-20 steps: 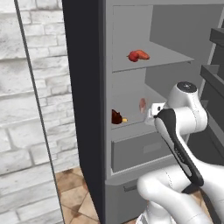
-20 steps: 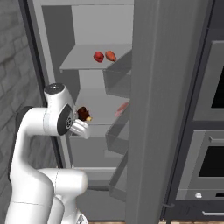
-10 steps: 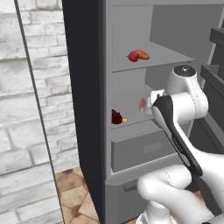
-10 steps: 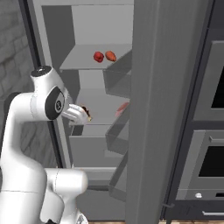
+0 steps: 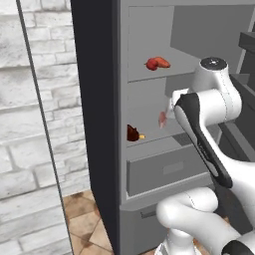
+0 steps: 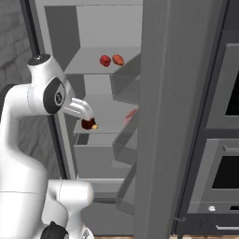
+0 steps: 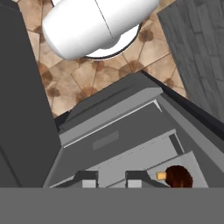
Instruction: Gather the sweet potato and bell pepper from the fridge and place them on a tray on the dining counter. Then gather the steaks from the fridge and place them on the other tray.
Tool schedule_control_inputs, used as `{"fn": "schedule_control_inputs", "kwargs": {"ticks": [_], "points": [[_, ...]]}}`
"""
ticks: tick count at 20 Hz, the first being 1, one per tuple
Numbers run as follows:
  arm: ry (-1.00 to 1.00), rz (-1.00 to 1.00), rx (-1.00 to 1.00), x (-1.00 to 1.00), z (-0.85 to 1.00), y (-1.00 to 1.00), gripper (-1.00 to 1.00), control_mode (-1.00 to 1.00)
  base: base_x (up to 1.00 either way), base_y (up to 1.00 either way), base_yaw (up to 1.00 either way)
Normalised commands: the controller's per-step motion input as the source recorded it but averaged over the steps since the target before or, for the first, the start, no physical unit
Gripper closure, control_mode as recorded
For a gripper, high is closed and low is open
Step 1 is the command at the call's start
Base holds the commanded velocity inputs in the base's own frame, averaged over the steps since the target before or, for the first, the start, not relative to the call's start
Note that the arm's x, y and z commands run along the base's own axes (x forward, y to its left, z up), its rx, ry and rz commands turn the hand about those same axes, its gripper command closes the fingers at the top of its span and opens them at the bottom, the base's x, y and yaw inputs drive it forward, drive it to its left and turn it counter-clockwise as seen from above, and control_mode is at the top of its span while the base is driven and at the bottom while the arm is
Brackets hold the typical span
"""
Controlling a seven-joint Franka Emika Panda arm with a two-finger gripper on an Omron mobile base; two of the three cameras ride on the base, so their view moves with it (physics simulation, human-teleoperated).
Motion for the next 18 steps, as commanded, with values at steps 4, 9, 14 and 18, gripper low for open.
{"fn": "schedule_control_inputs", "kwargs": {"ticks": [4, 9, 14, 18], "points": [[-0.04, 0.03, 0.00, 0.00, 0.22, -0.10, -1.00, -1.00, 0.00, 0.00, 0.00], [-0.12, 0.10, 0.00, 0.00, 0.06, -0.20, -1.00, -1.00, 0.00, 0.00, 0.00], [-0.20, 0.12, 0.00, 0.03, 0.01, -0.07, -1.00, -1.00, 0.00, 0.00, 0.00], [-0.07, 0.06, -0.02, 0.05, 0.17, 0.00, -1.00, -1.00, 0.00, 0.00, 0.00]]}}
